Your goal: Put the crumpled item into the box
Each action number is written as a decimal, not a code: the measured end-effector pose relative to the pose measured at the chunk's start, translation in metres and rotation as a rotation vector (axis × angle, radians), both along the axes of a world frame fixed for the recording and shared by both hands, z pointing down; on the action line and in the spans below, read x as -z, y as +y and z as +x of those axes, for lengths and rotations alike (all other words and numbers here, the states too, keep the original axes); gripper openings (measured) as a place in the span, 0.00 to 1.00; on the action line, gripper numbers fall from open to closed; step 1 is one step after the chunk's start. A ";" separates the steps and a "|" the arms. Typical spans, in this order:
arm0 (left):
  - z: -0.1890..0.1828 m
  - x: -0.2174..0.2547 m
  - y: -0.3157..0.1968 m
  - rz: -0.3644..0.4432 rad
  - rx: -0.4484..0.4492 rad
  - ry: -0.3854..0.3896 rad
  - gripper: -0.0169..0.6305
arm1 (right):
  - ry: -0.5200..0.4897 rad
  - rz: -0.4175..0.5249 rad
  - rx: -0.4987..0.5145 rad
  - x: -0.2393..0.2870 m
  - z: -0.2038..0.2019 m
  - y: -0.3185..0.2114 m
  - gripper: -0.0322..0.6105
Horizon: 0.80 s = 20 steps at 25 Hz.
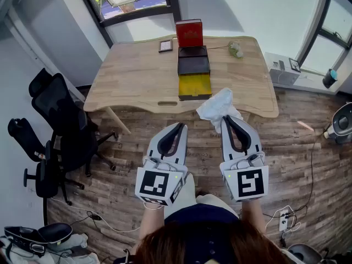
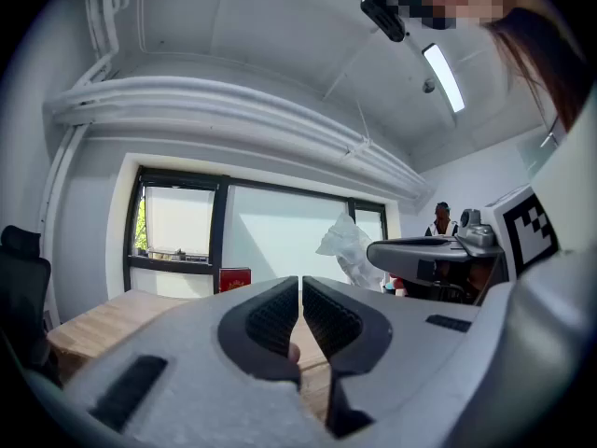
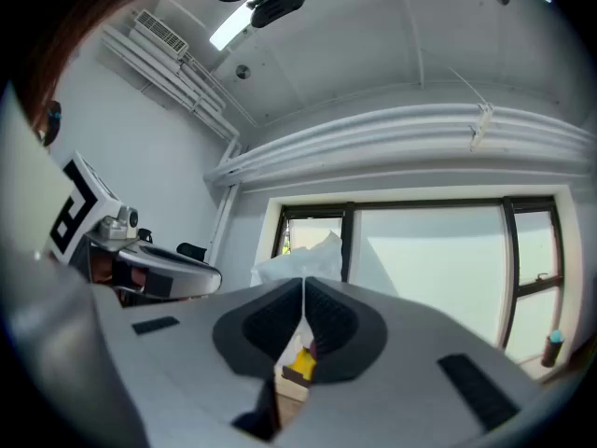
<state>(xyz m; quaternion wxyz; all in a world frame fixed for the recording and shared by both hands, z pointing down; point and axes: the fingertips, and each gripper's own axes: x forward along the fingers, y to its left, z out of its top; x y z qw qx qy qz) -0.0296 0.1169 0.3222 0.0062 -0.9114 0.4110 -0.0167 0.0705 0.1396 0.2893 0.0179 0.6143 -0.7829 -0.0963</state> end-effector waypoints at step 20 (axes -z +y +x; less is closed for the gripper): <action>0.005 -0.004 -0.038 -0.004 -0.032 -0.015 0.08 | -0.019 0.012 -0.019 -0.004 0.001 -0.038 0.10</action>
